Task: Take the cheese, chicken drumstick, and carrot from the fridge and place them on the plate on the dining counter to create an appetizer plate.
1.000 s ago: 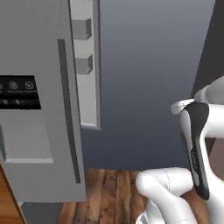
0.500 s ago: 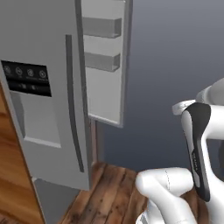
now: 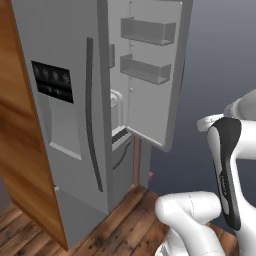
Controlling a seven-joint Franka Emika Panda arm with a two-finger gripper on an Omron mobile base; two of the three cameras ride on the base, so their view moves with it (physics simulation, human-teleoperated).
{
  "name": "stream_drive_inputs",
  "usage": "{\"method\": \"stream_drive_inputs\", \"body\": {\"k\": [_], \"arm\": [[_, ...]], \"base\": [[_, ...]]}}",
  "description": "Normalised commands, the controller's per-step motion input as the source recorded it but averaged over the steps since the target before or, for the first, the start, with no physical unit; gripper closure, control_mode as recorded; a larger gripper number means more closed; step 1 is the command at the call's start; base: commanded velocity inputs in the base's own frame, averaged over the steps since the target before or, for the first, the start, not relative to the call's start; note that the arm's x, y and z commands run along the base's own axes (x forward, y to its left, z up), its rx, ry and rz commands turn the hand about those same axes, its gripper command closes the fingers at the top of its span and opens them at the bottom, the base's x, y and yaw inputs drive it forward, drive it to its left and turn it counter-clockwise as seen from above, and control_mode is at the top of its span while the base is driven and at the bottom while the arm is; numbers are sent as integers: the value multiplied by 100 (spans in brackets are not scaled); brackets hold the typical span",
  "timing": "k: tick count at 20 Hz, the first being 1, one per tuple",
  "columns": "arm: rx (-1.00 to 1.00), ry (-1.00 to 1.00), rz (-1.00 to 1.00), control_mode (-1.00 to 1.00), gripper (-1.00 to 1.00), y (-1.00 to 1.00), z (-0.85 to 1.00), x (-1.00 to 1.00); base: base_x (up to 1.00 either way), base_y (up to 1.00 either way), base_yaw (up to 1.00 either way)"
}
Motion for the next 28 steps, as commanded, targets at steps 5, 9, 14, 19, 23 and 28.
{"method": "stream_drive_inputs", "body": {"k": [5,9,14,19,23,28], "arm": [[0,0,0,100,-100,0,0,0],[0,0,0,100,-100,0,0,0],[0,0,0,100,-100,0,0,0],[0,0,0,100,-100,0,0,0],[0,0,0,100,-100,0,0,0],[0,0,0,100,-100,0,0,0]], "base": [[21,-55,47],[23,-57,48],[25,-57,48],[24,-54,47],[22,-47,47],[16,-15,43]]}}
